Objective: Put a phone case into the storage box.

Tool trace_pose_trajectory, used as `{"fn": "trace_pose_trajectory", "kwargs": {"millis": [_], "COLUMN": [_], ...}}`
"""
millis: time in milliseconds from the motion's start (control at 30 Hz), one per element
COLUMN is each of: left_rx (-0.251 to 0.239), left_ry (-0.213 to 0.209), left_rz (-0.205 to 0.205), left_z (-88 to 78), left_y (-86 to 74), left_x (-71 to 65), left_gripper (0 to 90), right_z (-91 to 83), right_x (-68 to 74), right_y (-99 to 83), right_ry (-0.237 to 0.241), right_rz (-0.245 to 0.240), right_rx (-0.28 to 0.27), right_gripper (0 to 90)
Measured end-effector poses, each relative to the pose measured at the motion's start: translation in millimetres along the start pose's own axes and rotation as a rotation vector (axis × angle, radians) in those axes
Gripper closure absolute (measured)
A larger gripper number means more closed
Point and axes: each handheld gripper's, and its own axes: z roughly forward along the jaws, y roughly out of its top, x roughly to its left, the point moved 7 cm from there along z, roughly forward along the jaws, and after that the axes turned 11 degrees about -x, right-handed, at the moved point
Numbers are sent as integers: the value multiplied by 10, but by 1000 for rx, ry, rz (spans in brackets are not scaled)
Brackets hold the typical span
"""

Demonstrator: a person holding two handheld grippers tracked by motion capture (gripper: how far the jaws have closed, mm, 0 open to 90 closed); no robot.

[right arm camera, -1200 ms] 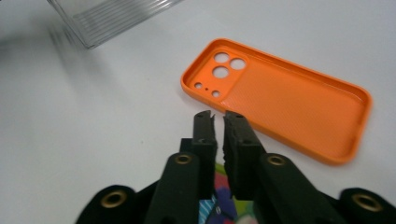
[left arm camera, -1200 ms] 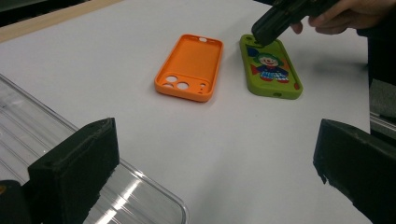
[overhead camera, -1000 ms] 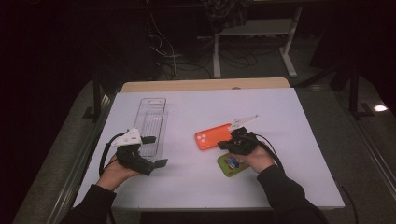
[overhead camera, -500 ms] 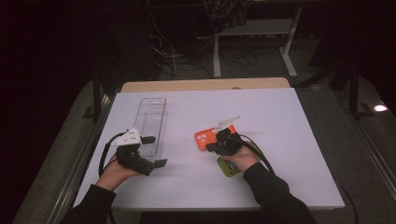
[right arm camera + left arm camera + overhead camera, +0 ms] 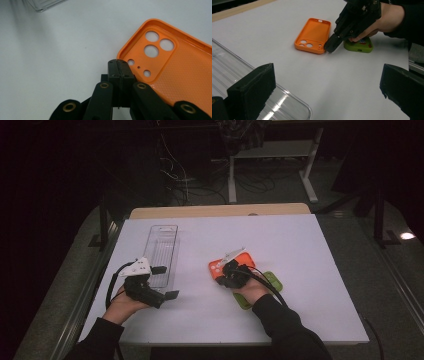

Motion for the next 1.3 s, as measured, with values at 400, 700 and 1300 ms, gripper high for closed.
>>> {"fn": "trace_pose_trajectory", "kwargs": {"millis": [400, 700, 1300], "left_rx": [3, -10, -3], "left_ry": [2, 2, -4], "left_rz": [2, -11, -7], "left_z": [7, 17, 26], "left_y": [-7, -2, -13], "left_x": [-3, -14, -18], "left_gripper": [0, 0, 0], "right_z": [125, 229, 219], "right_x": [-72, -241, -450], "right_y": [111, 217, 332], "right_ry": [-17, -35, -57], "right_rz": [-15, 11, 51], "right_rx": [1, 1, -19], "right_gripper": [882, 882, 880]}}
